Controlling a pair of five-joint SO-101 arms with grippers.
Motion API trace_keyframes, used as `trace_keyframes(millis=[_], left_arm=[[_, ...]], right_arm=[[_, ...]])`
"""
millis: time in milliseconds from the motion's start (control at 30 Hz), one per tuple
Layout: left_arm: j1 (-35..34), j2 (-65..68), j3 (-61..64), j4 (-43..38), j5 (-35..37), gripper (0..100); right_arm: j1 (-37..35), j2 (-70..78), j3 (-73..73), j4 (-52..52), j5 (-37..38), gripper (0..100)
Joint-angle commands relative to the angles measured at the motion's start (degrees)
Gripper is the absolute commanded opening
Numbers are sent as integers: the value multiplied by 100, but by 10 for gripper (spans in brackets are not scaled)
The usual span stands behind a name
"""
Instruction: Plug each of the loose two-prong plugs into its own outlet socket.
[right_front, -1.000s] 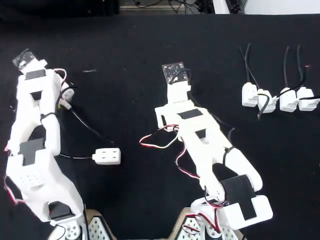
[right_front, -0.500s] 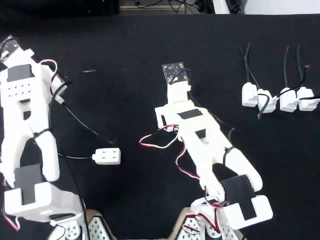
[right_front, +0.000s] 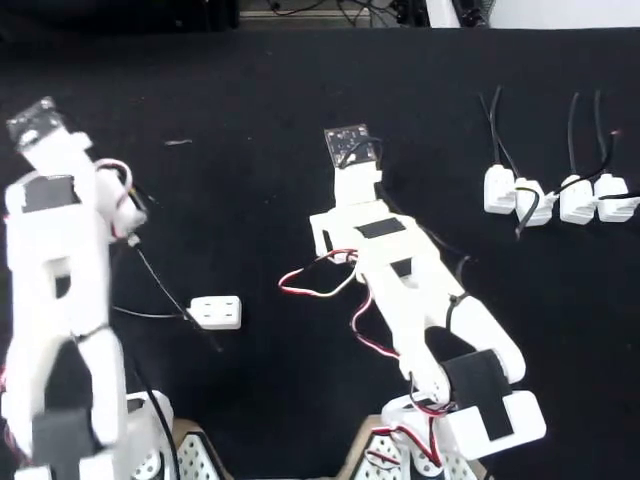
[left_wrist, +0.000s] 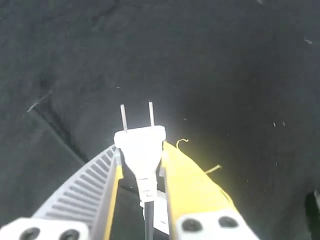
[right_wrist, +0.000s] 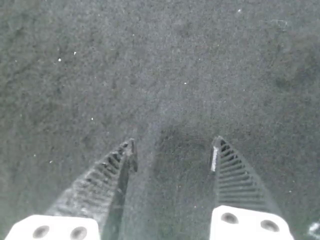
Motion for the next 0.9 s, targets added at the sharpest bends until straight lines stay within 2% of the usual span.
trace_keyframes(millis=[0, 200, 400, 600, 733, 867], left_arm=[[505, -1099, 901, -958, -501, 30], [1402, -1231, 1921, -1996, -932, 30], [2598, -1134, 2062, -2224, -914, 30], [3591, -1116, 2176, -2233, -958, 30], [3767, -1116, 2369, -2418, -967, 30], [3934, -1116, 2765, -2857, -967, 30]], right_arm=[[88, -321, -145, -141, -26, 230], [193, -505, -277, 220, -35, 230], [598, -1921, -1288, 2743, 70, 230], [1275, -3512, -1349, 4466, 1064, 230], [1574, -4391, -664, 4695, 1407, 230], [1574, -5059, 286, 4457, 1503, 230]])
